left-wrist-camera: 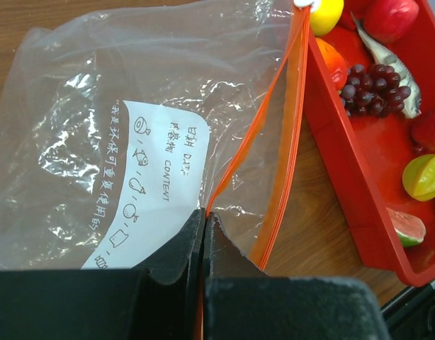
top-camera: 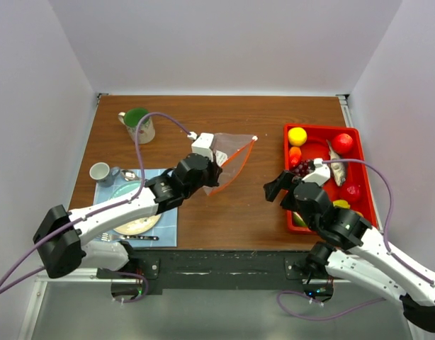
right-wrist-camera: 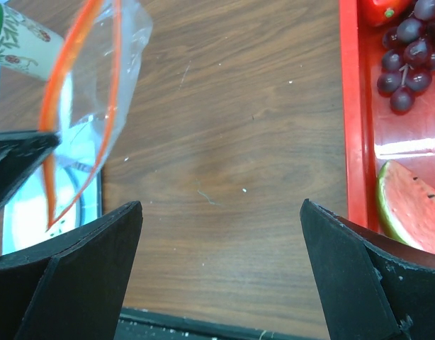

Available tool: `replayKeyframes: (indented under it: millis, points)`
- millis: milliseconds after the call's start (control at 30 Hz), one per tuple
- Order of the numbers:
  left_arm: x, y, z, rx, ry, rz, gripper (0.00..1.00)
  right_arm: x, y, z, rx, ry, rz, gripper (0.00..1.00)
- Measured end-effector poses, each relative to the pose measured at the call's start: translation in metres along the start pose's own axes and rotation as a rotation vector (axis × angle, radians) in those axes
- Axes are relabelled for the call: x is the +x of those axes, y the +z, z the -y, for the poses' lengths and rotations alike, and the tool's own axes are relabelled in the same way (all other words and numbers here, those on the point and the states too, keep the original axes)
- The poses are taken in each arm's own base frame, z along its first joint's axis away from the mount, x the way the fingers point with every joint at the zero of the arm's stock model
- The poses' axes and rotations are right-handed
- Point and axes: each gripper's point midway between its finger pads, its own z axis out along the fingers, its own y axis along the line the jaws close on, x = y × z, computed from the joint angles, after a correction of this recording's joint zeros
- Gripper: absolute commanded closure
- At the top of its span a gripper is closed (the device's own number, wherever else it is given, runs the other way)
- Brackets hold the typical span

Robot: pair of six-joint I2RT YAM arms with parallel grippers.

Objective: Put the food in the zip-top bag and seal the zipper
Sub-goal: Open the zipper of the food storage bag at the center of the board.

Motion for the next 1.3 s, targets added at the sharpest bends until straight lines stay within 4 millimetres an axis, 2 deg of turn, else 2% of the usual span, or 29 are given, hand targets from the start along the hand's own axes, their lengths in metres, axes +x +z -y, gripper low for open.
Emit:
replayKeyframes:
  millis: [167,300,533,767,933,1167,1300]
  points:
    - [-0.016,-0.019,0.003,0.024,-0.012,0.028,1.0,0.002,0.012,-0.007,0.011,-0.005,0.003,0.04]
    - [-0.022,-0.024,0.007,0.042,-0.02,0.042,1.0,0.007,0.023,-0.018,-0.003,-0.004,-0.011,0.08]
    - [-0.015,-0.019,0.009,0.053,-0.017,0.016,1.0,0.02,0.032,-0.034,-0.048,-0.005,-0.067,0.1]
    - [-0.005,-0.01,0.012,0.064,-0.013,-0.014,1.0,0.011,0.029,-0.049,-0.1,0.026,-0.05,0.1]
    - [0.004,-0.005,0.015,0.076,-0.007,-0.044,1.0,0.006,0.036,-0.066,-0.116,0.036,-0.051,0.11]
    - [-0.001,-0.005,0.03,0.138,-0.043,-0.026,1.0,0.012,0.051,-0.062,-0.053,0.011,-0.051,0.17]
    - [-0.003,-0.007,0.037,0.162,-0.06,-0.022,1.0,0.008,0.056,-0.059,-0.023,0.007,-0.032,0.21]
